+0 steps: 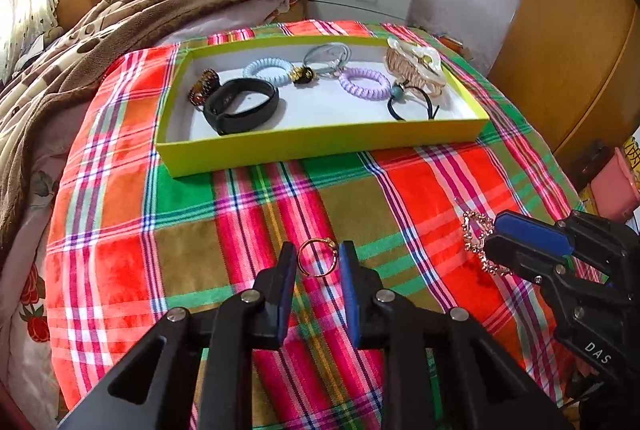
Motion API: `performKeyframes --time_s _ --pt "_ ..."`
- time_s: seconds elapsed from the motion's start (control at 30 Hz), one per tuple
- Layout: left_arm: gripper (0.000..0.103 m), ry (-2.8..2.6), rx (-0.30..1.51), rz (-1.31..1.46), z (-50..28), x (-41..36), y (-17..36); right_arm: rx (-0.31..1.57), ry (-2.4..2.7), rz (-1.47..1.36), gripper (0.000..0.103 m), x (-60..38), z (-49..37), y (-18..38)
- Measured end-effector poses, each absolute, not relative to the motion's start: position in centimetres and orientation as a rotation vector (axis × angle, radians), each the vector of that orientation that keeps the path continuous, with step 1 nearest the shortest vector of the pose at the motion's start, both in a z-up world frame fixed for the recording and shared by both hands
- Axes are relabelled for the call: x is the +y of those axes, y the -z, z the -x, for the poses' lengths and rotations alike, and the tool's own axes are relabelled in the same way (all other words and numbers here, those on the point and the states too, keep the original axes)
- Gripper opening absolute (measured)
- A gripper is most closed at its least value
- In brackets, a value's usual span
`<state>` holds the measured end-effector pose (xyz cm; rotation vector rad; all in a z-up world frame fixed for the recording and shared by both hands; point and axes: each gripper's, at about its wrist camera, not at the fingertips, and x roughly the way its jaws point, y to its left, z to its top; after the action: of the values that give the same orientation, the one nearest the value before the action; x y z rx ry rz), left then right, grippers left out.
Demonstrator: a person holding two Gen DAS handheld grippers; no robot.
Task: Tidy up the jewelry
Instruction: 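Grasp the gold ring with the left gripper while the right gripper holds the chain, then carry the gold ring into the box with the left gripper while the right gripper carries the chain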
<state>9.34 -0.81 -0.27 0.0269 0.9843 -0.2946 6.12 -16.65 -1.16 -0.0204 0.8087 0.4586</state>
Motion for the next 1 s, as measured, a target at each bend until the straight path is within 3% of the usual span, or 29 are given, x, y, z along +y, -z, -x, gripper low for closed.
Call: performKeyframes --time_s 0.57,1.0 --pt "0.023 0.264 0.902 0.027 -13.5 1.6 -3.7 0.746 -0.420 -0.014 0.018 -16.8 -11.4 -2.0" --pt "0.023 0.275 0.910 0.050 -17.9 1.0 -3.2 0.797 -0.389 -0.050 0.018 -16.2 -17.5 -0.7"
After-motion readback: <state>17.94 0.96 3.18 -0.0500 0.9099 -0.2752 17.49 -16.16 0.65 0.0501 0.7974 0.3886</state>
